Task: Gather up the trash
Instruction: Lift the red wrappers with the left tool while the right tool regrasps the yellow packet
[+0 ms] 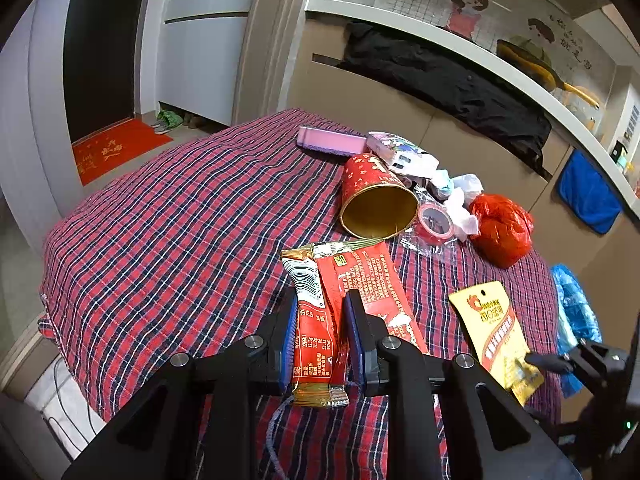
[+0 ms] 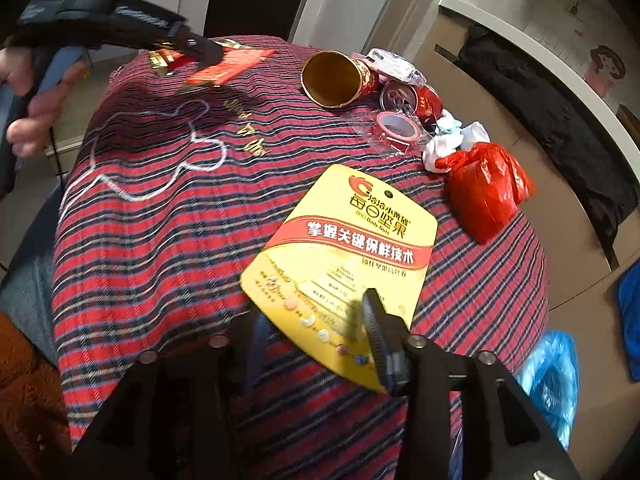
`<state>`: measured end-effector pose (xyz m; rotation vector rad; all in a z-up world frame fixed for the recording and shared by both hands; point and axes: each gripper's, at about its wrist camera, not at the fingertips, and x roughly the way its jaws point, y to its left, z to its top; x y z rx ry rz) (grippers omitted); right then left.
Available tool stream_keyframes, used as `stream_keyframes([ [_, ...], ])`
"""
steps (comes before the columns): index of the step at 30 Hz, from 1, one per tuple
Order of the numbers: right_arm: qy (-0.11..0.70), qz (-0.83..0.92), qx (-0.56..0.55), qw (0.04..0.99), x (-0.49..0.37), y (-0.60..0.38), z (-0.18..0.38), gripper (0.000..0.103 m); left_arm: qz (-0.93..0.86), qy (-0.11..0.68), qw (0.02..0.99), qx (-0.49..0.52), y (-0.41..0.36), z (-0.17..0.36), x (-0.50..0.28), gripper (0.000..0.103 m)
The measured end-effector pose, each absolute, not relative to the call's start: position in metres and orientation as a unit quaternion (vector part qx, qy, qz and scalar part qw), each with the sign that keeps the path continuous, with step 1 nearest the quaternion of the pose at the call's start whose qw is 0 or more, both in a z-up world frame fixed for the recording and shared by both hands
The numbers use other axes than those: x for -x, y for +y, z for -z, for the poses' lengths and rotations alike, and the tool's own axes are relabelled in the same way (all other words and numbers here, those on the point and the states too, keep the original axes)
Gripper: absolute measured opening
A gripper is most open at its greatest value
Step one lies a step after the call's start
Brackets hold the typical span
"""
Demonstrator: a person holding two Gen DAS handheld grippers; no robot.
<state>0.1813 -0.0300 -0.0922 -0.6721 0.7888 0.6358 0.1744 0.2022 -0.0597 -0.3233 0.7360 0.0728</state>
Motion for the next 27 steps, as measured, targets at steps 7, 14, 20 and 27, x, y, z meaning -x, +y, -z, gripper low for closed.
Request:
stream_keyframes([
  [7, 0.393, -0.300, 0.216, 0.842, -0.233, -0.031, 0.095, 0.009, -0.030, 0.355, 0.919, 0.169, 0.205, 0.063, -0.179, 0.024],
  [14, 0.359, -0.283, 0.126, 0.880, -0.252, -0.055, 0.049, 0.001, -0.027, 0.355, 0.919, 0.169, 0.201, 0.062, -0.188, 0.024],
  [20, 0.340, -0.261, 0.027, 0.903, -0.265, -0.102, 0.009, 0.001, -0.012, 0.347, 0.924, 0.158, 0.184, 0.051, -0.194, 0.024],
  [27, 0.305, -0.250, 0.038, 0.918, -0.251, -0.112, -0.019, 0.000, 0.008, 0.321, 0.940, 0.118, 0.146, 0.020, -0.198, 0.024],
])
